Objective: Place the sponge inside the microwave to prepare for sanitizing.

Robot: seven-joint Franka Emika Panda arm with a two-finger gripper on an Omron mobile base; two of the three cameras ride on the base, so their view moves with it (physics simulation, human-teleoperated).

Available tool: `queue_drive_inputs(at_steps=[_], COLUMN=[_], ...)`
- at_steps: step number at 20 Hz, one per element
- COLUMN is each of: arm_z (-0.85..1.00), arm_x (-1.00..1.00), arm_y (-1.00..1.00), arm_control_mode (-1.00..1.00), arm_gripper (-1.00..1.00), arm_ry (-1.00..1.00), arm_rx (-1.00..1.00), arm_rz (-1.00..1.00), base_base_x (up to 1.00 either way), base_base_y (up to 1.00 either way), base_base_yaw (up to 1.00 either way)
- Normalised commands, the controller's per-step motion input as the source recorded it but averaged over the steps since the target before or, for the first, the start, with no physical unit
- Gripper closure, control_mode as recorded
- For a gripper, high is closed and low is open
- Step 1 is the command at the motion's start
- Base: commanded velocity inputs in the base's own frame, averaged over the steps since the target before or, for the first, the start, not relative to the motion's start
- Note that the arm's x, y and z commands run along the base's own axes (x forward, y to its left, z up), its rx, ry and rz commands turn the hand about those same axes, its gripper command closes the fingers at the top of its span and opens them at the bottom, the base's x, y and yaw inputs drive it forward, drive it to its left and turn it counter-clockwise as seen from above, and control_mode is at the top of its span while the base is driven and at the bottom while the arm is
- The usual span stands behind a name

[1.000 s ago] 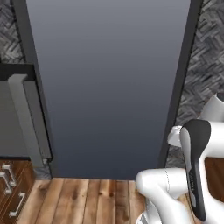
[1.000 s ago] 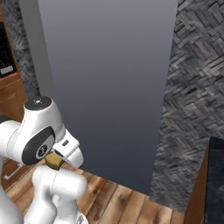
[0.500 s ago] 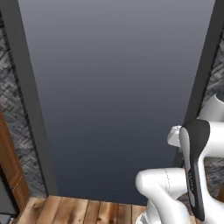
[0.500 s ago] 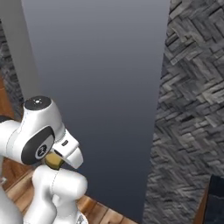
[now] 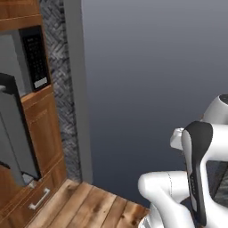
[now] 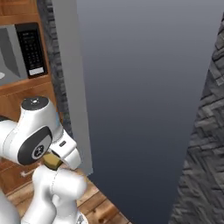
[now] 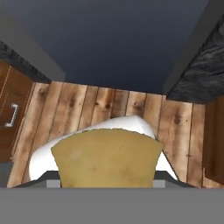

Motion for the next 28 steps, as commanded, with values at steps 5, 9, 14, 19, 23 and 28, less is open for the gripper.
queue_drive_inputs(at_steps=[5, 9, 14, 19, 23, 28], arm_z=[0.00, 0.00, 0.00, 0.00, 0.00, 0.00], arm_x=[0.00, 0.00, 0.00, 0.00, 0.00, 0.00], arm_y=[0.00, 0.00, 0.00, 0.00, 0.00, 0.00], arm_control_mode=[1.00, 1.00, 1.00, 1.00, 1.00, 1.00], arm_gripper=[1.00, 1.00, 1.00, 1.00, 1.00, 1.00], arm_ry=[0.00, 0.00, 0.00, 0.00, 0.00, 0.00], arm_rx=[0.00, 0.00, 0.00, 0.00, 0.00, 0.00], arm_rz=[0.00, 0.00, 0.00, 0.00, 0.00, 0.00], base_base_x=[0.55, 0.42, 0.49, 0.55, 0.46, 0.46], base_base_y=[-0.01, -0.03, -0.11, -0.01, 0.00, -0.14], base_base_yaw=[0.66, 0.63, 0.52, 0.54, 0.52, 0.44])
